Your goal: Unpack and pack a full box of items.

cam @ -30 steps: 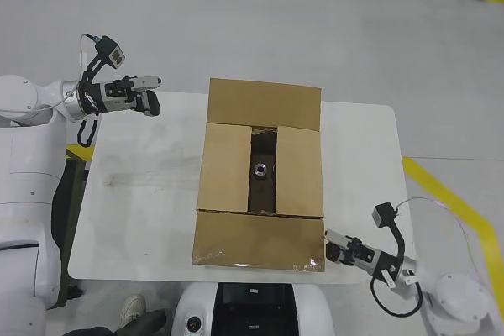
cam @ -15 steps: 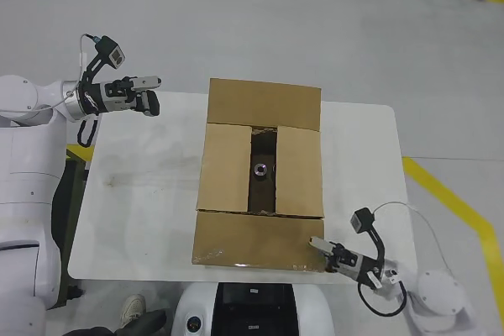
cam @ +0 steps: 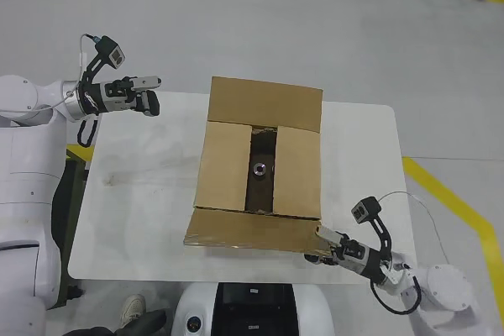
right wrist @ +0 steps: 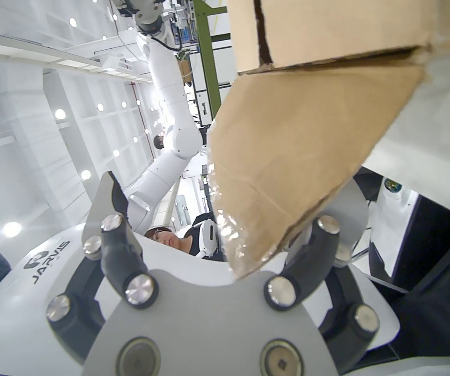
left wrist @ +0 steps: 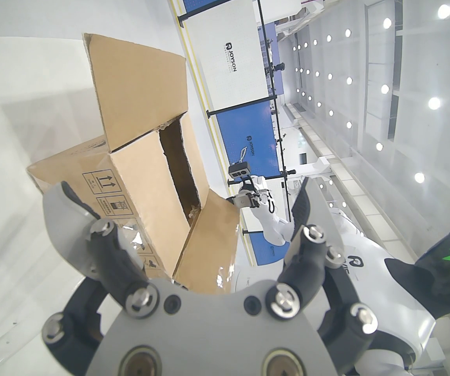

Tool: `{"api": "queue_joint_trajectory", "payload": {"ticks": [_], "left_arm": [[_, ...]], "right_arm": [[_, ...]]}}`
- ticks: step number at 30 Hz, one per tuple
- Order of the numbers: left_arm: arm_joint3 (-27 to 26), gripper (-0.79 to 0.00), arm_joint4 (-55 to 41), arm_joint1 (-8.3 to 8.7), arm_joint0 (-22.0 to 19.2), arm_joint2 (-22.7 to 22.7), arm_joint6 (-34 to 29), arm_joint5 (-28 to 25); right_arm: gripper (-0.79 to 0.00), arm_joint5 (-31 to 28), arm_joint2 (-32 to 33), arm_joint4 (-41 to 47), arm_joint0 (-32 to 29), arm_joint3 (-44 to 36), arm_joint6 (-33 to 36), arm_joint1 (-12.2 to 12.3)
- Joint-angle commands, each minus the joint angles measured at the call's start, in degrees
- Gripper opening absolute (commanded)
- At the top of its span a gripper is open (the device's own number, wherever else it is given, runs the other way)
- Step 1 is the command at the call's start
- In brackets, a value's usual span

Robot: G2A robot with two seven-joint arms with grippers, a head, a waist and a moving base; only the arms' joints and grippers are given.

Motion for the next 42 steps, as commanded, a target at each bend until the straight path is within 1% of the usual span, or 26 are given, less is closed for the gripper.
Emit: {"api": "queue_joint_trajectory", "payload": {"ticks": [1, 4, 10, 16, 23, 31, 42], "left_arm": [[0.0, 0.000, 0.0, 0.00, 0.0, 0.0, 0.0, 0.0], [0.0, 0.000, 0.0, 0.00, 0.0, 0.0, 0.0, 0.0], [0.0, 0.000, 0.0, 0.00, 0.0, 0.0, 0.0, 0.0], [0.0, 0.000, 0.0, 0.00, 0.0, 0.0, 0.0, 0.0], [0.0, 0.000, 0.0, 0.00, 0.0, 0.0, 0.0, 0.0], [0.0, 0.000, 0.0, 0.00, 0.0, 0.0, 0.0, 0.0], [0.0, 0.000, 0.0, 0.00, 0.0, 0.0, 0.0, 0.0]], "right_arm": [[0.000, -0.6, -0.1, 0.9, 0.9, -0.2, -0.8, 0.0], [0.000, -1.9, 0.0, 1.6, 2.4, -0.4, -2.3, 0.0], [0.000, -2.4, 0.5, -1.6, 5.5, 0.0, -4.0, 0.3], [0.000, -3.5, -1.4, -3.8, 8.3, 2.2, -6.6, 0.3], [0.000, -3.5, -4.5, -6.5, 11.3, 6.4, -9.2, 0.2], [0.000, -3.0, -5.4, -5.6, 12.1, 8.3, -10.2, 0.3], [0.000, -3.0, -5.4, -5.6, 12.1, 8.3, -10.2, 0.3]]}}
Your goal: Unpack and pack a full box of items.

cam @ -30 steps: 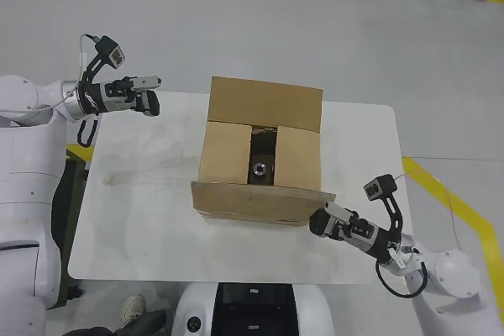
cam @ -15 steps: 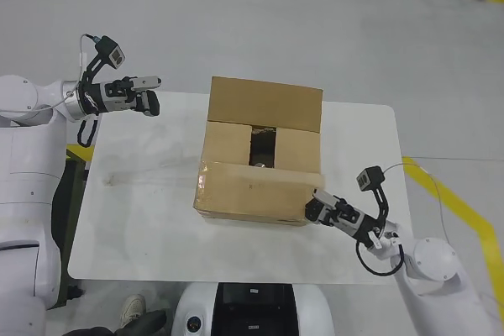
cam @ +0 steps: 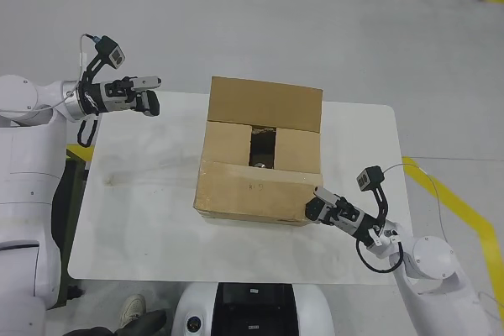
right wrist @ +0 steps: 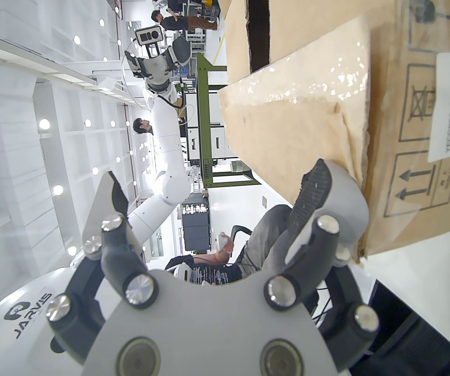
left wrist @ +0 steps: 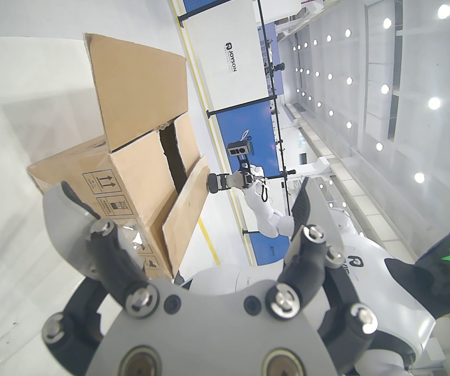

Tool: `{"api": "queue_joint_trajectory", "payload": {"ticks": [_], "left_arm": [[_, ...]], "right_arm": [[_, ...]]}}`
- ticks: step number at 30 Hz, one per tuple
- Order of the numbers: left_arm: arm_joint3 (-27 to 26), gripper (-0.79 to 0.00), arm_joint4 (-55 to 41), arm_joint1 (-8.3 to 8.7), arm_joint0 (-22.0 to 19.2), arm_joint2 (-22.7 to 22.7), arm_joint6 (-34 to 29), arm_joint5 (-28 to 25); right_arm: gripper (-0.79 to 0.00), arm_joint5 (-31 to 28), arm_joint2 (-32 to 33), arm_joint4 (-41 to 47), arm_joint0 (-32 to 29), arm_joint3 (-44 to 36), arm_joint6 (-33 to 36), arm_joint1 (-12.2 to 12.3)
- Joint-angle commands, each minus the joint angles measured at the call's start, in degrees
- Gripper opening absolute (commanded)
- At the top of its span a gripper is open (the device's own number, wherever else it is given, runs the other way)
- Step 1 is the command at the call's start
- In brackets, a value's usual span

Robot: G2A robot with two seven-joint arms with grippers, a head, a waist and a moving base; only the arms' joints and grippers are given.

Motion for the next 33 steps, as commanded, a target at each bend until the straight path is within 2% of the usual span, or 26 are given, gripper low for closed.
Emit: {"api": "queue_joint_trajectory", "payload": {"ticks": [1, 10, 12, 14, 17, 23, 27, 33], "left_arm": [[0.0, 0.000, 0.0, 0.00, 0.0, 0.0, 0.0, 0.0], [-0.1, 0.000, 0.0, -0.02, 0.2, 0.1, 0.4, 0.1], [-1.3, 0.000, 0.8, -0.31, 1.5, 1.7, 3.3, 1.0], [-2.2, 0.000, 8.5, -0.35, 1.4, 3.6, 9.9, 0.1], [-2.3, 0.000, 11.5, -1.19, 1.3, 7.1, 16.0, -1.0], [3.6, 0.000, 13.8, -3.54, -2.8, 14.7, 21.2, -2.6], [8.0, 0.000, 18.3, -5.22, -6.7, 19.4, 26.0, -7.4], [14.2, 0.000, 16.3, -7.91, -11.0, 24.1, 27.1, -10.4]], "right_arm": [[0.000, 0.0, 0.0, 0.0, 0.0, 0.0, 0.0, 0.0], [0.000, 0.0, 0.0, 0.0, 0.0, 0.0, 0.0, 0.0], [0.000, 0.0, 0.0, 0.0, 0.0, 0.0, 0.0, 0.0], [0.000, 0.0, 0.0, 0.0, 0.0, 0.0, 0.0, 0.0], [0.000, 0.0, 0.0, 0.0, 0.0, 0.0, 0.0, 0.0], [0.000, 0.0, 0.0, 0.0, 0.0, 0.0, 0.0, 0.0], [0.000, 0.0, 0.0, 0.0, 0.0, 0.0, 0.0, 0.0], [0.000, 0.0, 0.0, 0.0, 0.0, 0.0, 0.0, 0.0]]}}
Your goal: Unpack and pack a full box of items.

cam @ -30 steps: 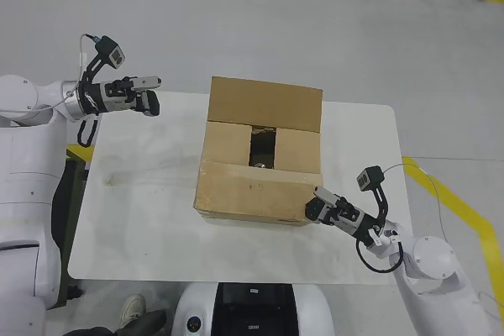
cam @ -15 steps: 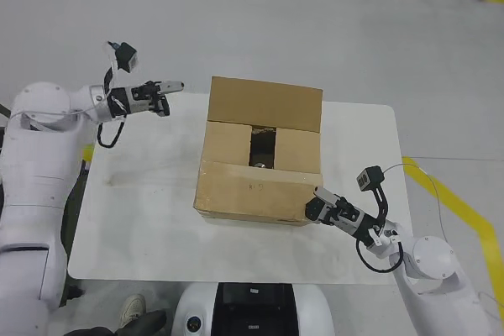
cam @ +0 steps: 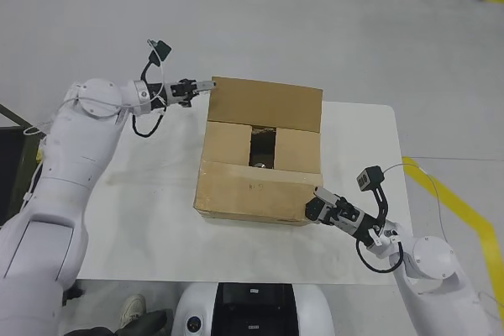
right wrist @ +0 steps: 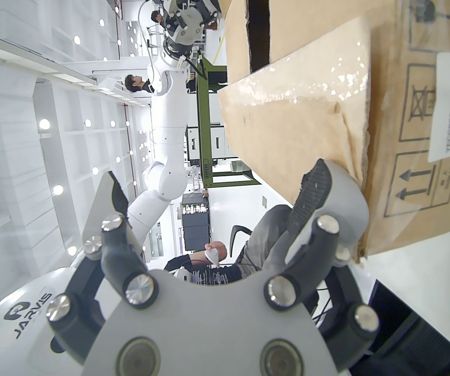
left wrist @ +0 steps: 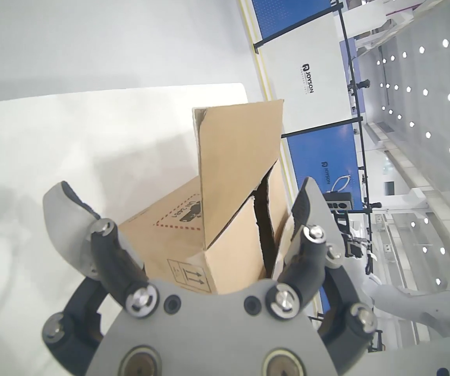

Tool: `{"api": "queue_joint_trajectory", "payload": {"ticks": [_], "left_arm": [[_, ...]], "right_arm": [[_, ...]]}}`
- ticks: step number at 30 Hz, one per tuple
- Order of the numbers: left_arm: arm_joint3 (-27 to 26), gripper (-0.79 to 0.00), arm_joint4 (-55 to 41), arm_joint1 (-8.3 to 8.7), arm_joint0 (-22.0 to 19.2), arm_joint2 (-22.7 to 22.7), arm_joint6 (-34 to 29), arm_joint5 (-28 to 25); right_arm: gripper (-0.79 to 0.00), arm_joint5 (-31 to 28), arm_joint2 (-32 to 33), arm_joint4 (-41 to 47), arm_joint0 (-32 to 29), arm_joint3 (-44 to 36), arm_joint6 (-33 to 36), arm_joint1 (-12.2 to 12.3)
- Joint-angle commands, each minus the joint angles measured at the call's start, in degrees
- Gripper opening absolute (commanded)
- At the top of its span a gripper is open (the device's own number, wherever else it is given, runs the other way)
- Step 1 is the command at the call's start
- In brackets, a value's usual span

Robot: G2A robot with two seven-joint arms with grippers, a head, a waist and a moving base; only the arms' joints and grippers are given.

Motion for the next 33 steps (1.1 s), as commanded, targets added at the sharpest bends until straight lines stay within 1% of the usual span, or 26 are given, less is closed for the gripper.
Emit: {"api": "queue_joint_trajectory", "payload": {"ticks": [1, 6, 8, 13, 16, 20, 23, 26, 28, 30, 33], "left_arm": [[1.8, 0.000, -1.1, -0.82, -1.3, 1.4, -0.3, -1.0], [7.6, 0.000, -6.4, -3.35, -5.0, 3.8, -0.9, -2.3], [9.8, 0.000, -10.2, -4.52, -5.8, 4.4, -1.6, -3.3], [14.6, 0.000, -13.3, -7.09, -8.1, 6.9, -3.0, -5.2], [17.3, 0.000, -14.6, -8.61, -9.1, 8.2, -3.4, -4.4], [20.7, 0.000, -17.6, -10.38, -10.0, 8.8, -3.7, -4.0], [23.0, 0.000, -18.0, -11.41, -10.8, 9.3, -3.3, -4.1], [25.0, 0.000, -20.4, -12.13, -11.2, 8.8, -4.5, -4.0], [26.2, 0.000, -23.0, -12.39, -11.5, 7.9, -6.2, -3.8], [27.5, 0.000, -26.7, -12.51, -11.7, 6.5, -8.9, -2.4], [28.8, 0.000, -31.2, -12.33, -12.3, 4.3, -12.9, -0.9]], "right_arm": [[0.000, 0.0, 0.0, 0.0, 0.0, 0.0, 0.0, 0.0], [0.000, 0.0, 0.0, 0.0, 0.0, 0.0, 0.0, 0.0], [0.000, 0.0, 0.0, 0.0, 0.0, 0.0, 0.0, 0.0], [0.000, 0.0, 0.0, 0.0, 0.0, 0.0, 0.0, 0.0], [0.000, 0.0, 0.0, 0.0, 0.0, 0.0, 0.0, 0.0], [0.000, 0.0, 0.0, 0.0, 0.0, 0.0, 0.0, 0.0], [0.000, 0.0, 0.0, 0.0, 0.0, 0.0, 0.0, 0.0], [0.000, 0.0, 0.0, 0.0, 0.0, 0.0, 0.0, 0.0], [0.000, 0.0, 0.0, 0.0, 0.0, 0.0, 0.0, 0.0], [0.000, 0.0, 0.0, 0.0, 0.0, 0.0, 0.0, 0.0], [0.000, 0.0, 0.0, 0.0, 0.0, 0.0, 0.0, 0.0]]}}
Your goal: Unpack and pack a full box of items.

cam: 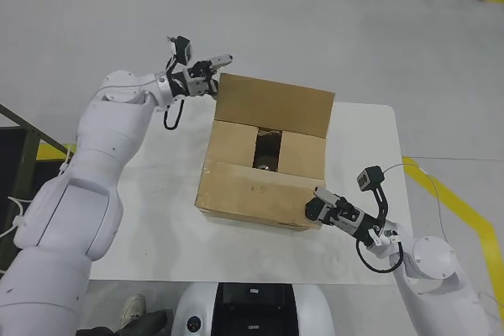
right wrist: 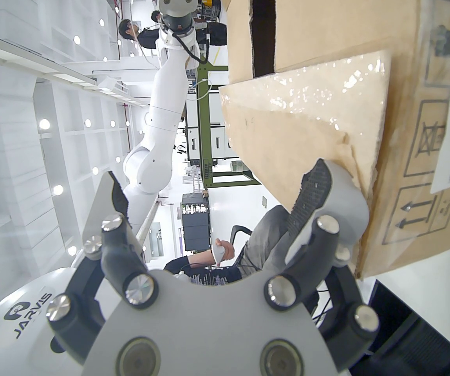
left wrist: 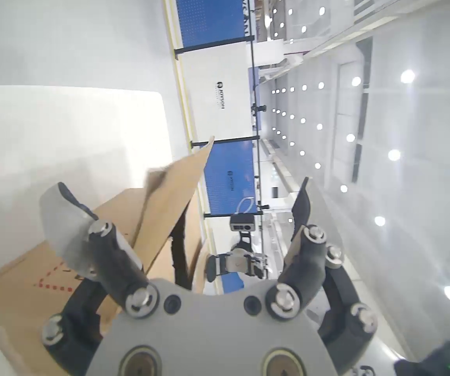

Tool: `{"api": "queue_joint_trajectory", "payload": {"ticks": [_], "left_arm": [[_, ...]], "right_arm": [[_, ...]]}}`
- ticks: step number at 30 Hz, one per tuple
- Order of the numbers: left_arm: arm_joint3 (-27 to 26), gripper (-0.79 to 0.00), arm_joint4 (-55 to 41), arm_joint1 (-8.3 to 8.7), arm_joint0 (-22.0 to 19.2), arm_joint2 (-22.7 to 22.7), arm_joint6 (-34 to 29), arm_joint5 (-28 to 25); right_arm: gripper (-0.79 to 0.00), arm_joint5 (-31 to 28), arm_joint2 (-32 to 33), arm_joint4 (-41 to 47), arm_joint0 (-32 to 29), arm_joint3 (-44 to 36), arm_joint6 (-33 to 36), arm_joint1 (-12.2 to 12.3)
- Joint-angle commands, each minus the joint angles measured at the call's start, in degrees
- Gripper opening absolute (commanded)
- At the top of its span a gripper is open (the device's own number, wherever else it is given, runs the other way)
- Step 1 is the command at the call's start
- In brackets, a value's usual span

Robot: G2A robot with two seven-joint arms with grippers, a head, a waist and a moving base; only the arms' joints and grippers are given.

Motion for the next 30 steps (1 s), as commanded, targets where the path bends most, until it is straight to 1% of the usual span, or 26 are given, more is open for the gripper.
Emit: {"api": "queue_joint_trajectory", "payload": {"ticks": [1, 5, 8, 10, 13, 15, 17, 22, 25, 30], "left_arm": [[0.7, 0.000, -2.5, 0.25, -0.4, -1.3, -2.4, 0.6], [1.3, 0.000, -6.3, 0.88, -0.8, -3.7, -7.6, 2.7], [1.0, 0.000, -9.2, 1.29, -0.5, -5.0, -15.2, 7.9], [0.7, 0.000, -9.6, 1.62, -0.5, -5.5, -18.3, 8.6], [-1.7, 0.000, -11.7, 1.87, 0.9, -6.1, -18.8, 11.9], [-5.5, 0.000, -13.3, 2.26, 2.5, -5.8, -18.8, 15.3], [-9.7, 0.000, -15.3, 3.15, 4.7, -5.6, -18.8, 17.7], [-17.0, 0.000, -16.8, 6.21, 8.6, -4.3, -18.8, 21.4], [-20.5, 0.000, -17.7, 8.01, 10.6, -3.3, -18.8, 22.3], [-24.3, 0.000, -19.0, 10.82, 13.0, -1.5, -18.8, 23.4]], "right_arm": [[0.000, 0.0, 0.0, 0.0, 0.0, 0.0, 0.0, 0.0], [0.000, 0.0, 0.0, 0.0, 0.0, 0.0, 0.0, 0.0], [0.000, 0.0, 0.0, 0.0, 0.0, 0.0, 0.0, 0.0], [0.000, 0.0, 0.0, 0.0, 0.0, 0.0, 0.0, 0.0], [0.000, 0.0, 0.0, 0.0, 0.0, 0.0, 0.0, 0.0], [0.000, 0.0, 0.0, 0.0, 0.0, 0.0, 0.0, 0.0], [0.000, 0.0, 0.0, 0.0, 0.0, 0.0, 0.0, 0.0], [0.000, 0.0, 0.0, 0.0, 0.0, 0.0, 0.0, 0.0], [0.000, 0.0, 0.0, 0.0, 0.0, 0.0, 0.0, 0.0], [0.000, 0.0, 0.0, 0.0, 0.0, 0.0, 0.0, 0.0]]}}
